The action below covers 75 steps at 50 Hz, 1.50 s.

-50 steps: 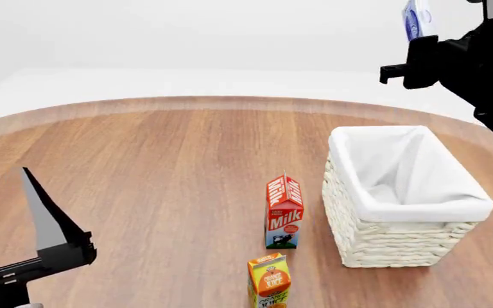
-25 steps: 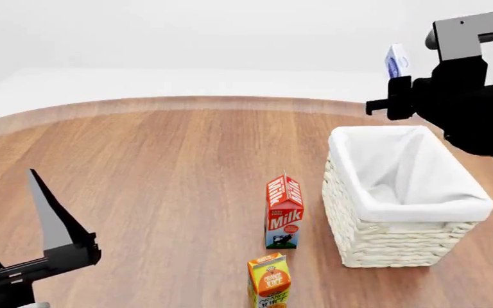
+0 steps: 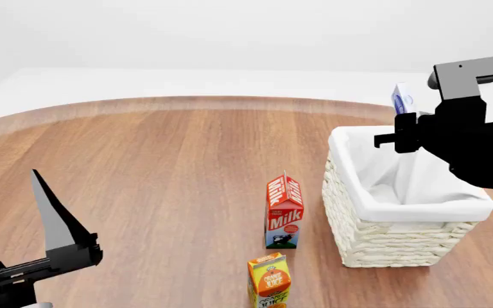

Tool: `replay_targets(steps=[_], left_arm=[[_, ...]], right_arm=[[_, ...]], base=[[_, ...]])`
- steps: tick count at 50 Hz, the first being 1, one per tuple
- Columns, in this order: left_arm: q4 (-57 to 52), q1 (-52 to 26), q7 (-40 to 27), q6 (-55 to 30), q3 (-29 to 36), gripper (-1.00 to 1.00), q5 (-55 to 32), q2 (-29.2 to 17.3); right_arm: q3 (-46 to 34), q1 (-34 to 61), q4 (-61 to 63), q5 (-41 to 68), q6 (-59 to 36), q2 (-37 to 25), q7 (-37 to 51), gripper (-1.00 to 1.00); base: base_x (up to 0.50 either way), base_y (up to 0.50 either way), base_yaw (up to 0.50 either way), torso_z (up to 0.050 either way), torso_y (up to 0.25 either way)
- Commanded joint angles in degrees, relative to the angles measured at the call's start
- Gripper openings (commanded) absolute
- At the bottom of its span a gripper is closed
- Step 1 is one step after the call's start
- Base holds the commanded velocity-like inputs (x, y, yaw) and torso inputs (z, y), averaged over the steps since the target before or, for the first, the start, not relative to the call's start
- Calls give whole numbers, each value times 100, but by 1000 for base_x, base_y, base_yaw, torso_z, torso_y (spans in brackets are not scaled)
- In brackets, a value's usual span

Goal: Pick up the cream cheese box and the butter, and put them in the basket.

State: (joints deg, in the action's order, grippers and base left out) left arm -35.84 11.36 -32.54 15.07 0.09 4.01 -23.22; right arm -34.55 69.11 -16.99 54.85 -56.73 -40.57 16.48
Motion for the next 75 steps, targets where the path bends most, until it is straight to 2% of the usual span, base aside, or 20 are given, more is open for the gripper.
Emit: replay_targets(steps=[1, 19, 75], left_arm=[[14, 5, 107, 21, -131, 100, 46, 117], [5, -11, 94, -7, -96, 100, 50, 96], [34, -28, 46, -53, 9, 100, 59, 35]], right_arm=[[126, -284, 149, -173, 83, -33, -189, -100], [-20, -351, -204, -325, 250, -47, -479, -100], [-345, -517, -577, -685, 529, 46, -651, -100]], base=[[0, 0, 0, 0, 0], [0, 0, 0, 0, 1], [0, 0, 0, 0, 1]])
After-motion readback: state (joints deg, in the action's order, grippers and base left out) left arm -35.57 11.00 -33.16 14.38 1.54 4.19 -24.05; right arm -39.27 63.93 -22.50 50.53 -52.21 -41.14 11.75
